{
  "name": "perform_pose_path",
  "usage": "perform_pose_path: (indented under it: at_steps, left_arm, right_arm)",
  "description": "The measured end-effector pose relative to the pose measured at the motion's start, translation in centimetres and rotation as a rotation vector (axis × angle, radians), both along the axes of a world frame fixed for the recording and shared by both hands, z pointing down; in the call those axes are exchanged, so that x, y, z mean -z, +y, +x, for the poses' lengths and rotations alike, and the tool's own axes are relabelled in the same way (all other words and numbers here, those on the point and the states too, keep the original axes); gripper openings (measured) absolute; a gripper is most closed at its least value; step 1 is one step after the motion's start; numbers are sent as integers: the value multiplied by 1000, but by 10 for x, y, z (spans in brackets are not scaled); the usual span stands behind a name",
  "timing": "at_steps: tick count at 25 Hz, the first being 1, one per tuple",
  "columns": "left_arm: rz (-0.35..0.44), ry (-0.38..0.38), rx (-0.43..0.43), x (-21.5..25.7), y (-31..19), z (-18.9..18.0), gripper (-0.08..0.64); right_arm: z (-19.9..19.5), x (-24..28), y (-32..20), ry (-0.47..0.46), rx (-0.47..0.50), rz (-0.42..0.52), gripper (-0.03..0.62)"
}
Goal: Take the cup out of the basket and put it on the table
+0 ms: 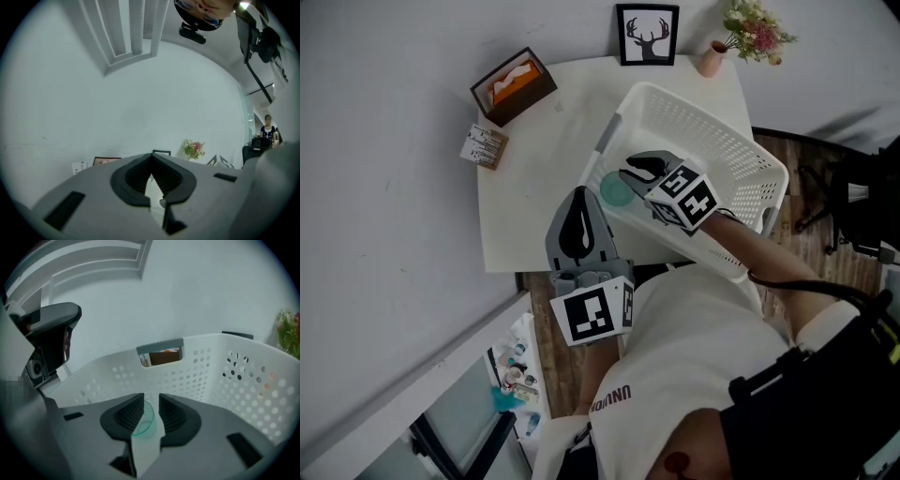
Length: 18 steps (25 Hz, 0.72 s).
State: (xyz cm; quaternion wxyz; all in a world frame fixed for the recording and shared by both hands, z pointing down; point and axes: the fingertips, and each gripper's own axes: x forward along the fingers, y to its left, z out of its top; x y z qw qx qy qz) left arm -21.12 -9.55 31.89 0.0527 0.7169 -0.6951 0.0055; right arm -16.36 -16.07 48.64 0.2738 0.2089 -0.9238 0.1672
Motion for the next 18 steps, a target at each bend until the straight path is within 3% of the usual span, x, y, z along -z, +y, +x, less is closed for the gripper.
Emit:
perform_pose_path:
  at_steps: [18]
  left_arm:
    - [-4,-2,7,-1,-3,2,12]
  right_arm:
    - [-2,-41,4,90,13,-74,98]
